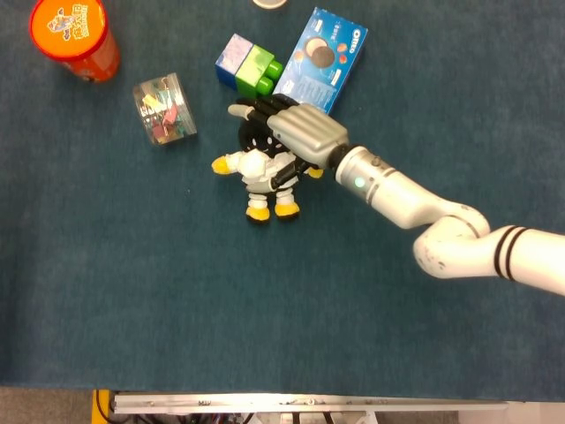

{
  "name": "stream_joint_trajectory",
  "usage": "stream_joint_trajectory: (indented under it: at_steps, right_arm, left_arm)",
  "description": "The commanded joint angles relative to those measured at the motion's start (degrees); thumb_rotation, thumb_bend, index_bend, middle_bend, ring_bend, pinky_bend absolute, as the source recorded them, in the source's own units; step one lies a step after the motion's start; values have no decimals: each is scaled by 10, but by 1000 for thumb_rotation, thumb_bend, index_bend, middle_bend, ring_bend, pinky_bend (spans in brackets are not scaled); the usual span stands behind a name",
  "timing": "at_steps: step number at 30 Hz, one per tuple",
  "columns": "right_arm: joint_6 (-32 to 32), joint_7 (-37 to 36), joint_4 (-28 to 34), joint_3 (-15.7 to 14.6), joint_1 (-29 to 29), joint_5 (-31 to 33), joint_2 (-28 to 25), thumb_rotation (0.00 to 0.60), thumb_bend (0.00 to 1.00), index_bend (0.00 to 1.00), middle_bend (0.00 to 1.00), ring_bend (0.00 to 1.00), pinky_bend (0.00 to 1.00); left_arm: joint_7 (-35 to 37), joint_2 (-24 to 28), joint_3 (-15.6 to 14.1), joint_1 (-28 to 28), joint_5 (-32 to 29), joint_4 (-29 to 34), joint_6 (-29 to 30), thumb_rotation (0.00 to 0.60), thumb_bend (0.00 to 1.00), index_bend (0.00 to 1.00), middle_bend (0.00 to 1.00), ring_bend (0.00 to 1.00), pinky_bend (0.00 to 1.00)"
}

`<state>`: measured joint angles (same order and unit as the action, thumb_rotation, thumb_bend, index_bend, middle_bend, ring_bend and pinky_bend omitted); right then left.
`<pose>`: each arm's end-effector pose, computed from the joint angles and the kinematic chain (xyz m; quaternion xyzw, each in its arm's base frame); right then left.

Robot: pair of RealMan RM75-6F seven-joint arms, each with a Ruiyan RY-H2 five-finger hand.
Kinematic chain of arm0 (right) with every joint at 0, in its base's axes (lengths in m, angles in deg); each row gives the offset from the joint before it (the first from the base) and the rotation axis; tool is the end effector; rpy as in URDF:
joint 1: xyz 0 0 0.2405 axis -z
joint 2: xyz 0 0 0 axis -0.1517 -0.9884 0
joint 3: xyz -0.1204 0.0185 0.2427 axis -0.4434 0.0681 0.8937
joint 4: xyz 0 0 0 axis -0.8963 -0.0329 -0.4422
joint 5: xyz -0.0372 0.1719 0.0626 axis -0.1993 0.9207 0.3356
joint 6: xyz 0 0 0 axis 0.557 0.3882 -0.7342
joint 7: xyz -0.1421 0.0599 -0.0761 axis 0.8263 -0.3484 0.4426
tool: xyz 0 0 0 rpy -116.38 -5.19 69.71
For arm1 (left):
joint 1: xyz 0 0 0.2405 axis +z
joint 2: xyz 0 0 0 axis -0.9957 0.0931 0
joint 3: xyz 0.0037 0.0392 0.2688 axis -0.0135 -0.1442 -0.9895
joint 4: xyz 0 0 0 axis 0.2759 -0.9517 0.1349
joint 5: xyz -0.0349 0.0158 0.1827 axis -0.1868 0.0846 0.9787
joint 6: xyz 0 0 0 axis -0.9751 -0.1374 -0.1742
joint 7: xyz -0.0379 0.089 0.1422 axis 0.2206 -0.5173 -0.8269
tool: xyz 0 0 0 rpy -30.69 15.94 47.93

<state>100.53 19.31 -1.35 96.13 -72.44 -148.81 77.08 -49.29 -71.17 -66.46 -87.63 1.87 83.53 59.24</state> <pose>-0.0314 -0.4130 -0.1093 0.7840 -0.4550 0.3673 0.2084 -0.3230 0.1948 0.1936 -0.5863 -0.3861 -0.3443 0.6234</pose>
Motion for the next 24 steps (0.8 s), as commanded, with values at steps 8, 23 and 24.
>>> stream_joint_trajectory:
  at_steps: [8, 23, 24]
  right_arm:
    - [-4, -16, -16, -12, 0, -10, 13, 277, 0, 0, 0, 0, 0]
    - [20, -31, 22, -11, 13, -22, -14, 279, 0, 0, 0, 0, 0]
    - [14, -32, 15, -11, 10, -20, -8, 279, 0, 0, 0, 0, 0]
  left_arm:
    - [3, 2, -1, 6, 1, -1, 7, 600, 222, 100, 167, 135, 70]
    - [3, 0, 1, 4, 0, -4, 2, 600, 222, 100, 167, 135, 70]
    - [3, 0, 1, 4, 0, -4, 2, 600, 222, 100, 167, 135, 70]
